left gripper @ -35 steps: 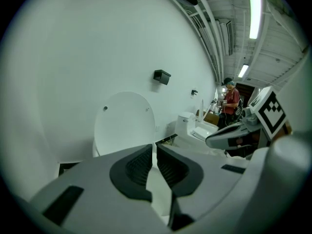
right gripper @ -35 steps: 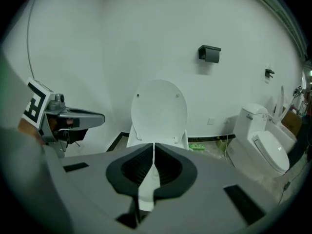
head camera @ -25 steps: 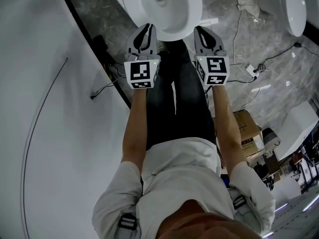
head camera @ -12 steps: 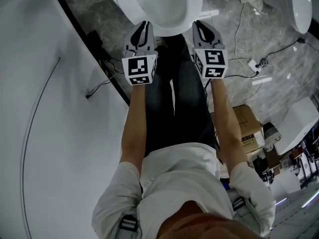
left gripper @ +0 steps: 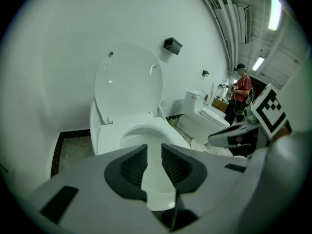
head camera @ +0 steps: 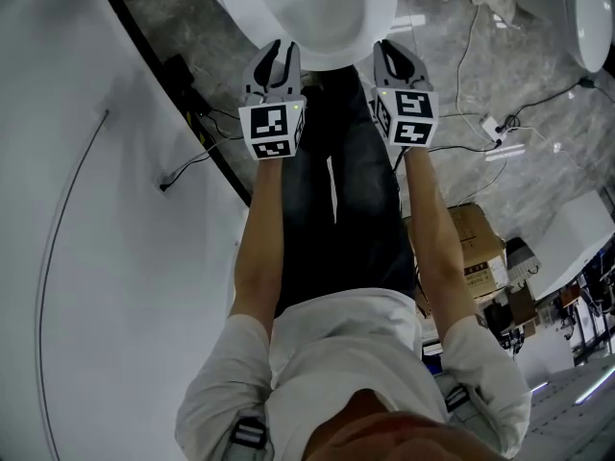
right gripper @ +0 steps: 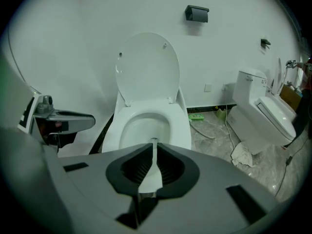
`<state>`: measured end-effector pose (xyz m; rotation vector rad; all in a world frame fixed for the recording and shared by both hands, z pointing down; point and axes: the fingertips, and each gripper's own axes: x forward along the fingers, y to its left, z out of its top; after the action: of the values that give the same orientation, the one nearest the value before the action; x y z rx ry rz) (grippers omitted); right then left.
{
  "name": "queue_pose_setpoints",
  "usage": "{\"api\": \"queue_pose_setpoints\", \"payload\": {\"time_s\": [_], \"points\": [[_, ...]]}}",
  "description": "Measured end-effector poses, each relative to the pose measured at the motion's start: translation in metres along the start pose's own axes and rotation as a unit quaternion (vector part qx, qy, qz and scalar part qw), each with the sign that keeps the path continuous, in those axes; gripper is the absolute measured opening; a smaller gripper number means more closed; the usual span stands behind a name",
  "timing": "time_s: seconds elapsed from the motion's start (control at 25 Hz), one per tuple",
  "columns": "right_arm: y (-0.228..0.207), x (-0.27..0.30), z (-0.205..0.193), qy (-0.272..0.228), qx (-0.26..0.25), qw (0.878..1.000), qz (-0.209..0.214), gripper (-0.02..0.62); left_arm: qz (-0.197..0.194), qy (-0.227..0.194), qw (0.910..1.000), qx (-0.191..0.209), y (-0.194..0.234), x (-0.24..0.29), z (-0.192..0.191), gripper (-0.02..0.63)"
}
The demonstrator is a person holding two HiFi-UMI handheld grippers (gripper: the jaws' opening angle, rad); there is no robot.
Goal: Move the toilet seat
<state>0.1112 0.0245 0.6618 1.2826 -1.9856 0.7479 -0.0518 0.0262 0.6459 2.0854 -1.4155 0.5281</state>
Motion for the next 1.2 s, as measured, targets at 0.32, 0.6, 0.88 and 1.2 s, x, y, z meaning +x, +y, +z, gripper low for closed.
{"api": "queue_pose_setpoints", "payload": {"time_s": [0.32, 0.6, 0.88, 1.2], "points": [[-0.007, 0.02, -0.024, 0.025, 0.008, 1.0, 0.003, 0.115, 0.015, 0.028, 0.9994, -0.014, 0.008, 0.017, -0.032, 0.116], [-0.018, 0.036, -0.045, 0.051, 0.021, 0.998, -0.004, 0.173, 0.027, 0.061, 0.9972, -0.034, 0.017, 0.03, -0.061, 0.169], [-0.026, 0.054, -0.07, 0.08, 0.04, 0.996, -0.009, 0.239, 0.046, 0.091, 0.9927, -0.065, 0.024, 0.038, -0.091, 0.264], [-0.033, 0.073, -0.093, 0.106, 0.086, 0.991, -0.012, 0.301, 0.076, 0.118, 0.9841, -0.108, 0.034, 0.049, -0.122, 0.356]]}}
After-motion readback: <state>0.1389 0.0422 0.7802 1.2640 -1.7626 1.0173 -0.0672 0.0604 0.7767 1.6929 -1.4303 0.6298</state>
